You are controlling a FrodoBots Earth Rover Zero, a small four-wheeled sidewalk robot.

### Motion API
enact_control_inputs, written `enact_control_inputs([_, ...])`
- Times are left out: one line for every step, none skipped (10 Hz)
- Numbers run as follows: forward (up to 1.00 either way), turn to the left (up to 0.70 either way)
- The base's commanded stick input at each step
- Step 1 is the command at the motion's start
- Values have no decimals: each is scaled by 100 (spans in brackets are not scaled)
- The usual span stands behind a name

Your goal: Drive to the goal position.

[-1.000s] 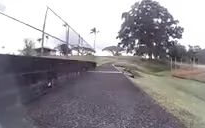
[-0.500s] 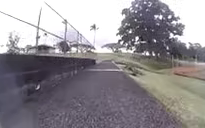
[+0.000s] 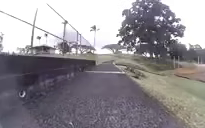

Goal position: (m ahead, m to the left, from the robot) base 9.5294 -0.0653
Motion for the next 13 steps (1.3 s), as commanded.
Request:
enact_control_inputs([85,0])
enact_control_inputs([85,0])
enact_control_inputs([85,0])
enact_control_inputs([85,0])
enact_control_inputs([85,0])
enact_control_inputs([85,0])
enact_control_inputs([85,0])
enact_control_inputs([85,0])
enact_control_inputs([85,0])
enact_control_inputs([85,0])
enact_control_inputs([85,0])
enact_control_inputs([85,0])
enact_control_inputs([85,0])
